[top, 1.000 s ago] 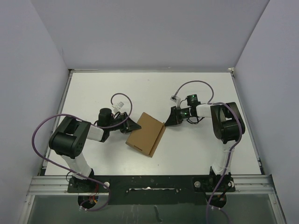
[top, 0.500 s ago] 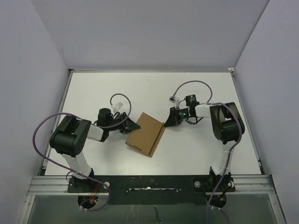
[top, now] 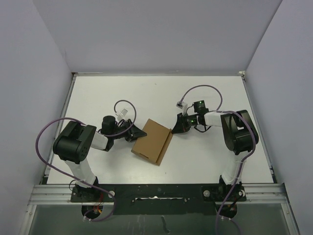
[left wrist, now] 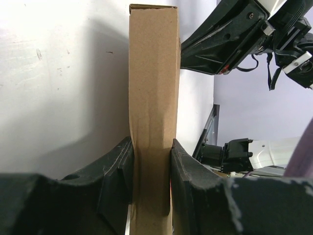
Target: Fold the paper box
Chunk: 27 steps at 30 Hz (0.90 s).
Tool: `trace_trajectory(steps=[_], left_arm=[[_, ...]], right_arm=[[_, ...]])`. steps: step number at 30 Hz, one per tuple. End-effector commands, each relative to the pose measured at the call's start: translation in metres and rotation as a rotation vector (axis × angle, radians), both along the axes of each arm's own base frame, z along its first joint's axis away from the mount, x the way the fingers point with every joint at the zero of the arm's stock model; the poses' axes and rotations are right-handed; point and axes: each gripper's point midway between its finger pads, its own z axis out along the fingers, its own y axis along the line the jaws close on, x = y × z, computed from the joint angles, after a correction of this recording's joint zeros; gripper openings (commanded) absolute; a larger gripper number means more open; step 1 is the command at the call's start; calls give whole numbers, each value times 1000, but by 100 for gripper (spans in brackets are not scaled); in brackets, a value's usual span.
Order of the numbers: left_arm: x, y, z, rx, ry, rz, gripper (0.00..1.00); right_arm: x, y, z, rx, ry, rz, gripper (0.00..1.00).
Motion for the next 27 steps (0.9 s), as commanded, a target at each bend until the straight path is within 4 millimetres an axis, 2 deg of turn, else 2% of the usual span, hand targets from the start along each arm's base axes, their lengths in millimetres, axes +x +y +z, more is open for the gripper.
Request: trace_trajectory(steps=[1, 13, 18, 23, 27], left_arm=[[12, 9, -8, 9, -23, 84, 1], [11, 6, -1, 28, -105, 1, 2], [11, 7, 2, 61, -121, -23, 14], [12, 3, 10, 42, -129, -50, 33], [13, 0, 20, 31, -135, -67, 44]], right_arm=[[9, 3, 25, 34, -100, -7, 6], [5, 6, 28, 38, -128, 23, 9], [5, 6, 28, 34, -129, 30, 11], [5, 7, 31, 37, -139, 34, 11], [7, 7, 35, 42, -151, 34, 9]])
